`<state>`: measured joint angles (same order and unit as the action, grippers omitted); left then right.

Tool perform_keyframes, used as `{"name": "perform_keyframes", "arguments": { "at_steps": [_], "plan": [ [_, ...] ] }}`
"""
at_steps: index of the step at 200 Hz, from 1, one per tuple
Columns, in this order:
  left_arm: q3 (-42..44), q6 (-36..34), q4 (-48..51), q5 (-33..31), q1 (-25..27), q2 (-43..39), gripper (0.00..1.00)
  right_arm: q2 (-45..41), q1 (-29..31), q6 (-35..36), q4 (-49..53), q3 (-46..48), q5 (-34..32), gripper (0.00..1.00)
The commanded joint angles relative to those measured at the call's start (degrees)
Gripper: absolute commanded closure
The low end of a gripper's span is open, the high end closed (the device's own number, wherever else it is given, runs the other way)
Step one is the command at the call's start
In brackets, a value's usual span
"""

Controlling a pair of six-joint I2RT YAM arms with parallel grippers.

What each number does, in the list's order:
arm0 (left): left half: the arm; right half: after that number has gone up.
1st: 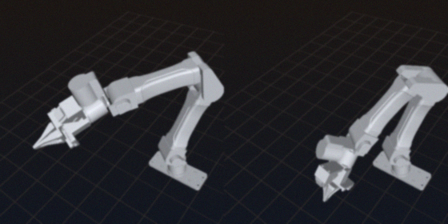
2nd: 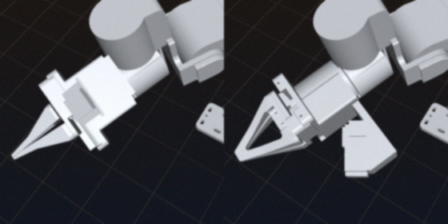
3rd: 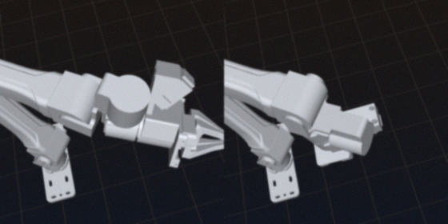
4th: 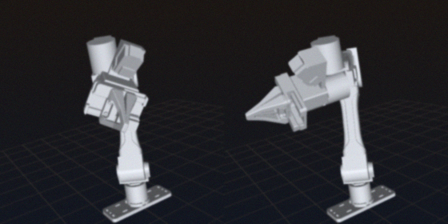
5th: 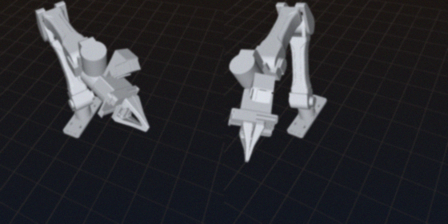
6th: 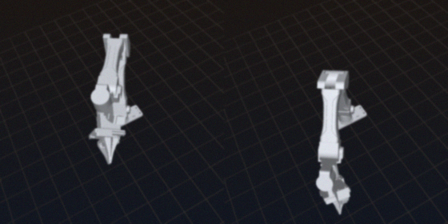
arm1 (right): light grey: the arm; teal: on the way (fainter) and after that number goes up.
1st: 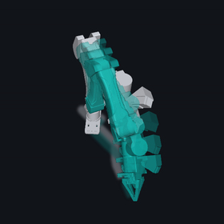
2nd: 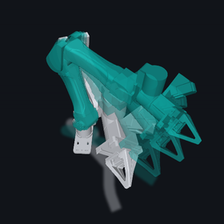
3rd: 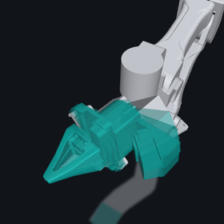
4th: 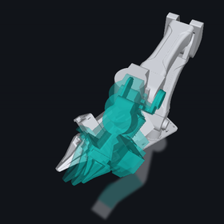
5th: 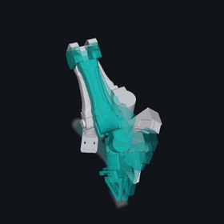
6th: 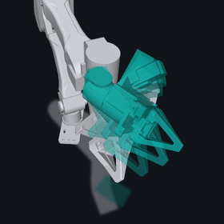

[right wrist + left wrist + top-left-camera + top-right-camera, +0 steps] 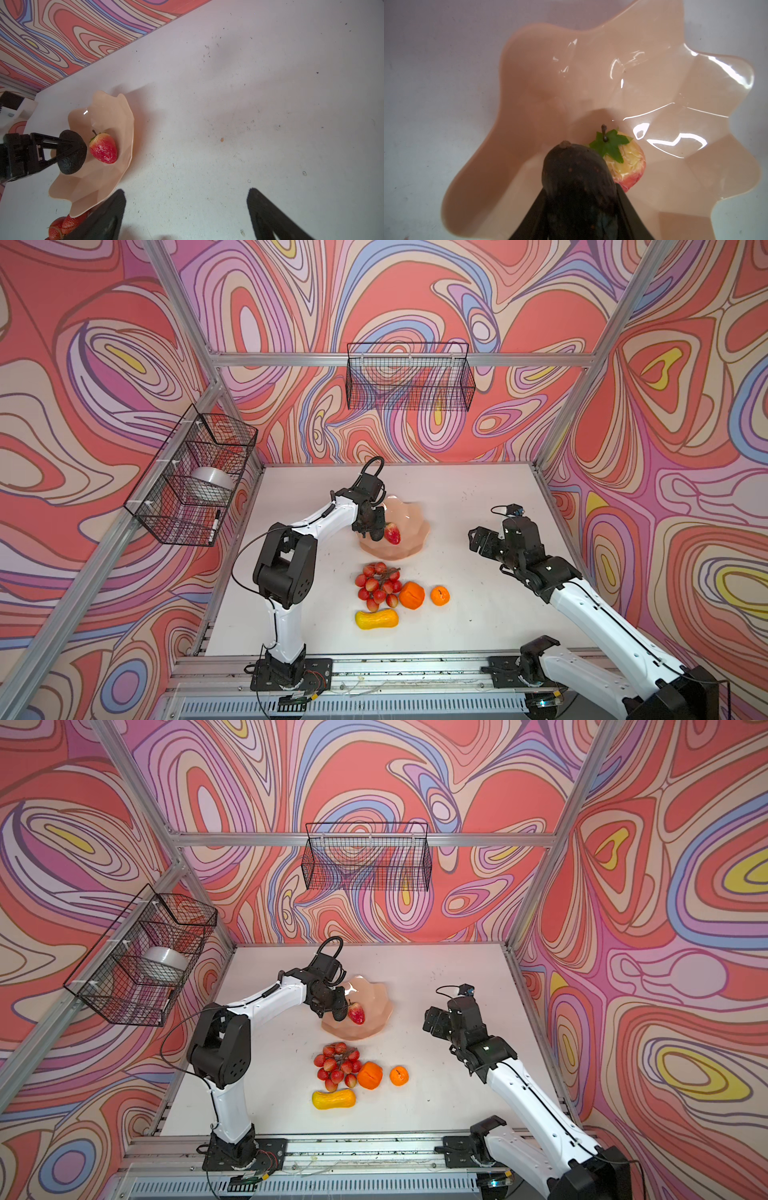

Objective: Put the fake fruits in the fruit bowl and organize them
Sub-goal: 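Lower the avocado into the bowl beside the strawberry and release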

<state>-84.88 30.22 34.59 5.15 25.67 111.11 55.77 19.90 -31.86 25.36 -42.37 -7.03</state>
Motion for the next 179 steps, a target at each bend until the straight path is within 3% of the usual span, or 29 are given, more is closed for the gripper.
{"name": "perform_keyframes", "arguments": {
  "at_steps": [1,61,85,106,179],
  "plan": [
    [-1.56,0.60,1.06,0.47,0.01,1.06,0.47,-0.66,-0.23,-0.11,2.12,0.86,-1.45,0.05],
    [-1.52,0.64,-0.20,2.10,0.00,-1.80,0.34,1.36,-0.21,0.30,4.10,0.41,-1.72,0.06],
    [-1.65,-2.01,-0.65,1.67,-0.17,-7.42,0.31,4.54,-0.13,0.42,5.71,-0.38,4.76,0.09],
    [0.35,-6.21,-2.06,-2.39,-0.32,-15.32,0.29,5.21,1.79,-2.31,4.65,1.72,9.84,0.12],
    [28.73,-16.73,-26.38,-18.63,-2.03,-48.28,0.03,7.96,20.43,-17.10,3.22,7.12,4.53,0.14]
  ]
}}
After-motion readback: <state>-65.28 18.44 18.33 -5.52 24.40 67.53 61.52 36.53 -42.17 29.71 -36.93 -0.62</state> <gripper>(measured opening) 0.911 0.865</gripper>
